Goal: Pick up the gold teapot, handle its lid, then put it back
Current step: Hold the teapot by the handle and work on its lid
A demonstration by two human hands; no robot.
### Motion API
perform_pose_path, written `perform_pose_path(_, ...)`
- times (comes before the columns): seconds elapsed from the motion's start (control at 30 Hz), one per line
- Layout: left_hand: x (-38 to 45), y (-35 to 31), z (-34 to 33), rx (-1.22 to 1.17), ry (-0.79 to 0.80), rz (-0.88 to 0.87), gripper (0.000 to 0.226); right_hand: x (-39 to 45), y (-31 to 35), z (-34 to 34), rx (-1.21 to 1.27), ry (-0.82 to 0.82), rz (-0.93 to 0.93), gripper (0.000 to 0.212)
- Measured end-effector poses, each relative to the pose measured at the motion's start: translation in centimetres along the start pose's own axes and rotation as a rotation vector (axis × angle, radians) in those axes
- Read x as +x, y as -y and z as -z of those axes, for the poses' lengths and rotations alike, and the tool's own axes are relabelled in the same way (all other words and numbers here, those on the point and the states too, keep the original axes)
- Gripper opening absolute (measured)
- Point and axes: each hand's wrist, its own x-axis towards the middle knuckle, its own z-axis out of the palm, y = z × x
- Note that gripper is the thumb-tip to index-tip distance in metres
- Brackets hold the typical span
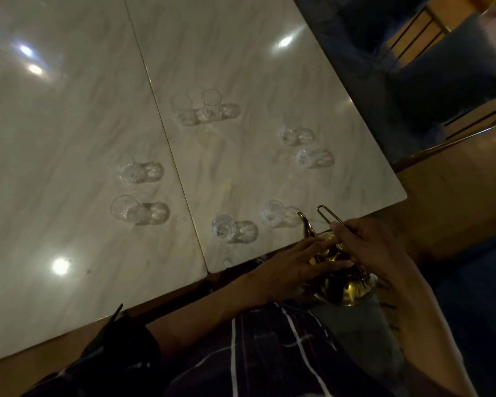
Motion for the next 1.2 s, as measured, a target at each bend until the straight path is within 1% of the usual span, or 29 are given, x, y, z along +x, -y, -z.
perform_pose_path(0.1,-0.1,0.4,-0.5,0.009,0.008,0.012,0.086,-0.1,-0.1,0.0,0.007,0.014,-0.005,0.039)
perform_pose_path(0.27,-0.2,0.6,-0.9,0.033,0.029,0.018,0.090,-0.2,0.1,0.0,-0.001,0.029,-0.008,0.038)
perform_pose_path(0.37,-0.3,0.5,-1.1,0.021,0.010,0.014,0.086,-0.3,0.2,-0.1,-0.008,0.028,0.001,0.038)
perform_pose_path(0.53,-0.6,0.4,-0.5,0.035,0.018,0.010,0.089,-0.2,0.0,-0.2,-0.009,0.033,0.013,0.038)
perform_pose_path(0.67,-0.6,0.6,-0.7,0.029,0.008,0.011,0.085,-0.2,0.1,-0.3,0.026,0.038,-0.007,0.038)
perform_pose_path(0.83,-0.7,0.8,-0.7,0.030,-0.001,-0.001,0.086,-0.1,0.3,-0.5,0.039,0.038,-0.015,0.035)
perform_pose_path(1.13,-0.6,0.7,-0.3,0.029,-0.003,-0.012,0.080,-0.4,0.8,-0.2,0.025,0.026,-0.007,0.033)
perform_pose_path(1.2,-0.5,0.9,-0.3,0.025,0.003,-0.019,0.083,-0.4,0.9,-0.2,0.036,0.018,-0.008,0.033)
